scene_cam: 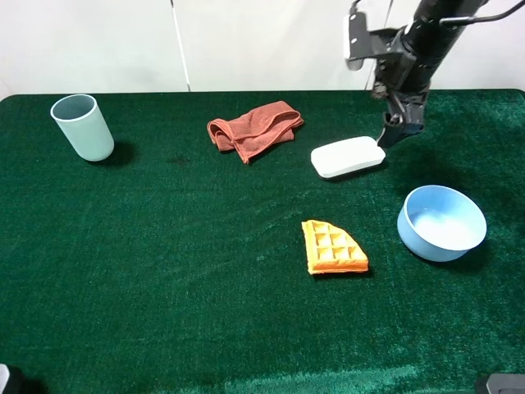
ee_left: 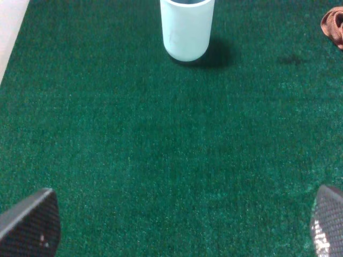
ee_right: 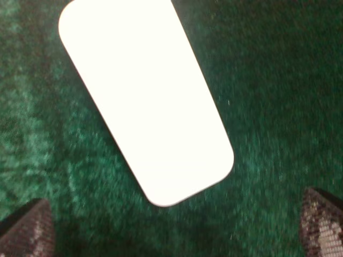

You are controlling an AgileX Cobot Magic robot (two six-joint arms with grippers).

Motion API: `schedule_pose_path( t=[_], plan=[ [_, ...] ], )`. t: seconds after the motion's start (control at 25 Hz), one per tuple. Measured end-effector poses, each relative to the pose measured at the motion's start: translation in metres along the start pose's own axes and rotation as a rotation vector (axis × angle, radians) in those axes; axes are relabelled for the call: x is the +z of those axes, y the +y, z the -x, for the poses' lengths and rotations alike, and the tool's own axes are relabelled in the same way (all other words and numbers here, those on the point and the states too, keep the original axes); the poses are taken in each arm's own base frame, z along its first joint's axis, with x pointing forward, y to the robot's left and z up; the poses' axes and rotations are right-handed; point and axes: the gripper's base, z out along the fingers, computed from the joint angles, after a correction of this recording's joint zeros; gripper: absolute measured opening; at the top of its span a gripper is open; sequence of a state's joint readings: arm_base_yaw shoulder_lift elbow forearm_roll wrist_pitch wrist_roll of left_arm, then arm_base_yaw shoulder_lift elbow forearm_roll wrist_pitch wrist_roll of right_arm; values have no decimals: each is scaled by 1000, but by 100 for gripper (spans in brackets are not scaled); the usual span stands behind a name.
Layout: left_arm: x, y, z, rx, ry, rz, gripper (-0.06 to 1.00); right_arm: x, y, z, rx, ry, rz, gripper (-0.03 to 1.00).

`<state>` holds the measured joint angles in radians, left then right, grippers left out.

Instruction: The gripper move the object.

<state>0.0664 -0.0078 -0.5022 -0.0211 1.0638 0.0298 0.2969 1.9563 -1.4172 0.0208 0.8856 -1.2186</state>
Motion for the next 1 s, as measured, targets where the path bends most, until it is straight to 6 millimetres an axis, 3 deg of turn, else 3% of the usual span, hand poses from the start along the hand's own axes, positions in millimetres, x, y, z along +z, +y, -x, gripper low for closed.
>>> schedule_pose_path(
  t=[0.4,1.0],
  plan=[
    [0,0,0,0,0,0,93,45,-4,16,-51,-22,49,69],
    [0,0,0,0,0,0,93,81,5,23,-82,-25,123,69]
  ],
)
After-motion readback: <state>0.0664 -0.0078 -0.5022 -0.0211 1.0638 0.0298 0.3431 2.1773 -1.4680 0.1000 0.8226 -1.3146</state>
